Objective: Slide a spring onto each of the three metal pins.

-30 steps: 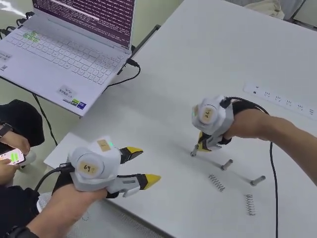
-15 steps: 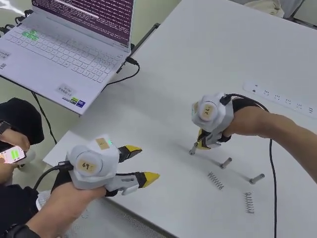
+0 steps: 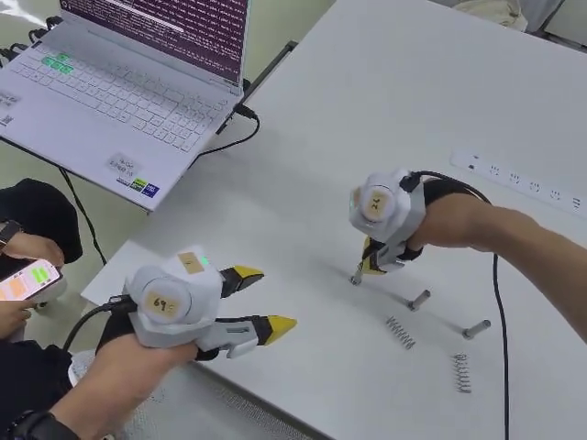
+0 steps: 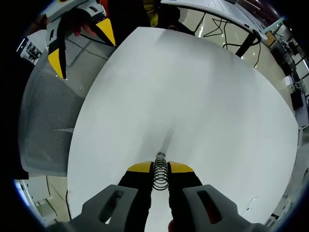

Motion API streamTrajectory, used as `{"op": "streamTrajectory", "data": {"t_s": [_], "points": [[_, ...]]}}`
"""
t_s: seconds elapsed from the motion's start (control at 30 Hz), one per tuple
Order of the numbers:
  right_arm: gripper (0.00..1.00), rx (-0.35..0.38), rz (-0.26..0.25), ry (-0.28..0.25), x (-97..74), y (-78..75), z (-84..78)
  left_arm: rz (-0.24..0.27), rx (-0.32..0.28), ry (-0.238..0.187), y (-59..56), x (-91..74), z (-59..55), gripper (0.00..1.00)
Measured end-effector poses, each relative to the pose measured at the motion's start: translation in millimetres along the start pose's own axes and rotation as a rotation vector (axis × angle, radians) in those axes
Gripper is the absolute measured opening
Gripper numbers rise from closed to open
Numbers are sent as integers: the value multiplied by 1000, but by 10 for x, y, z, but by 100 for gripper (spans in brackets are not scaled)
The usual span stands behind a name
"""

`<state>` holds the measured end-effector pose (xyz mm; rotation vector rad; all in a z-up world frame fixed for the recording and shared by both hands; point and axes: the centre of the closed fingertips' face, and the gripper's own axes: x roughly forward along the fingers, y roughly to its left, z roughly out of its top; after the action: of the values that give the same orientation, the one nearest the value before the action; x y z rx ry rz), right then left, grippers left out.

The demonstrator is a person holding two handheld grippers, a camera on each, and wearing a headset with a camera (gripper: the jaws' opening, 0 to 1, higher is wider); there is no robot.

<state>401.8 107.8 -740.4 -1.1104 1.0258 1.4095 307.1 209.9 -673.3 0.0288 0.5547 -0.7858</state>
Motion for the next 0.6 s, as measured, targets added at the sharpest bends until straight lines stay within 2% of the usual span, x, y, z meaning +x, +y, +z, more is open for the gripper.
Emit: {"op": "streamTrajectory", "data": {"t_s": [0.6], "points": [[9,12,21,31,55,10,-7,-7,0,0,-20,11,-4,41]]}}
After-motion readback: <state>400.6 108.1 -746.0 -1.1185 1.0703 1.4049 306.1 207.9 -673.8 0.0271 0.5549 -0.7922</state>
